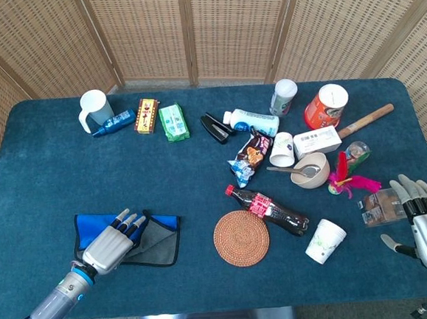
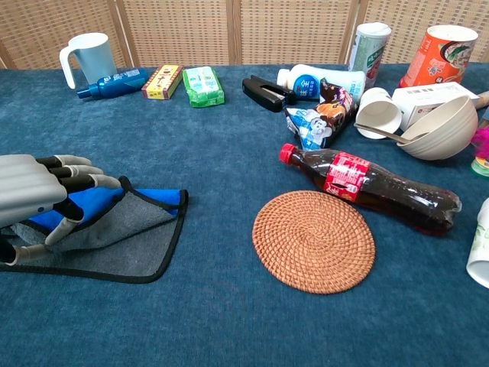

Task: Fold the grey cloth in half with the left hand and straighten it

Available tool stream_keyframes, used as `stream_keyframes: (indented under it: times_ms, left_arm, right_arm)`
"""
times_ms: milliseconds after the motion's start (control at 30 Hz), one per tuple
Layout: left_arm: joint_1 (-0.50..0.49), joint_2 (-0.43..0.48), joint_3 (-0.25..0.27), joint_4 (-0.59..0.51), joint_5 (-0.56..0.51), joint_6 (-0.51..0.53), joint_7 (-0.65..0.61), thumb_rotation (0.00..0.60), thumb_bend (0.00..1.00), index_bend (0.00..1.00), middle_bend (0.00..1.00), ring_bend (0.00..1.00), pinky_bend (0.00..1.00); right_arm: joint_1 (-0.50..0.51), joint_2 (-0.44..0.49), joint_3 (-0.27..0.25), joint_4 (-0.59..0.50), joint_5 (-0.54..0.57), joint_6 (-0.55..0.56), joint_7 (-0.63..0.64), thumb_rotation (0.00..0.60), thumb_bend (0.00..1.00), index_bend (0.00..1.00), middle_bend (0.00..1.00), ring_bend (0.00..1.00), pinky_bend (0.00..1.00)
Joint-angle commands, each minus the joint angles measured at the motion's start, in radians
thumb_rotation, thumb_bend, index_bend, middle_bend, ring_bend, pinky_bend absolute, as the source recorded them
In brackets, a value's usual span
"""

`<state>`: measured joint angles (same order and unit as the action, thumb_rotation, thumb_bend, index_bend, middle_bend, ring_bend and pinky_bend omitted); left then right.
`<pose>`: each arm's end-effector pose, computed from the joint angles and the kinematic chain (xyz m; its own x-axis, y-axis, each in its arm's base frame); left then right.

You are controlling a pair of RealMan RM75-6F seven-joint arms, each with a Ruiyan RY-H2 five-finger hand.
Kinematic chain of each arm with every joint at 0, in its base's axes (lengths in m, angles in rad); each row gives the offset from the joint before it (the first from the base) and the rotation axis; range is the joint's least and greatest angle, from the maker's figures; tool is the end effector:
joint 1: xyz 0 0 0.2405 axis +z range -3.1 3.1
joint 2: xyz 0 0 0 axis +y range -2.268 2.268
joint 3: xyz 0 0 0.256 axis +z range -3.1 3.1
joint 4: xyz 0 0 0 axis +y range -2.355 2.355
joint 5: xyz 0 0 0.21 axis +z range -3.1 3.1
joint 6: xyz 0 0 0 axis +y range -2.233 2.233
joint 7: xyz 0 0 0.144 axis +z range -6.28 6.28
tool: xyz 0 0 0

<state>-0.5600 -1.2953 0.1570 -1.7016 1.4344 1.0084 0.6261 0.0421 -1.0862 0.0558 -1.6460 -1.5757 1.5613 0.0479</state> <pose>-0.2217 0.2268 0.0140 0.8293 0.2100 0.5179 0.5201 -0.6289 -0.5779 -0.2993 -0.1683 0.1730 0.3510 0.0605 0.9344 -0.9339 -0.0506 0.3541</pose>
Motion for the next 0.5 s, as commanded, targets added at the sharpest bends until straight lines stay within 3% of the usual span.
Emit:
stream_keyframes:
  times_ms: [33,200,367,500]
  left_arm:
    - [0.002,0.002,0.002,-0.003,0.007,-0.003,-0.003,0.6,0.47,0.6,0.0,0.0,0.01]
    - [0.004,0.005,0.002,-0.006,0.008,-0.015,-0.003,0.6,0.48,0.59,0.0,0.0,0.0]
    - [-0.005,0.021,0.004,-0.011,0.018,-0.043,-0.023,0.6,0.48,0.44,0.0,0.0,0.0]
    - [-0.014,0.037,0.008,-0.023,0.029,-0.068,-0.048,0.6,0.48,0.4,0.0,0.0,0.0]
  right_arm:
    - [-0.001,0.0,0.0,0.0,0.001,0.001,-0.001,0.6,0.1,0.0,0.0,0.0,0.12]
    - [0.0,-0.001,0.001,0.0,0.001,0.001,-0.003,0.6,0.1,0.0,0.0,0.0,0.12]
    - [-0.001,0.0,0.001,-0.001,0.001,0.001,-0.002,0.6,0.1,0.0,0.0,0.0,0.12]
    - [-0.001,0.0,0.001,-0.001,0.0,0.002,-0.002,0.6,0.1,0.0,0.0,0.0,0.12]
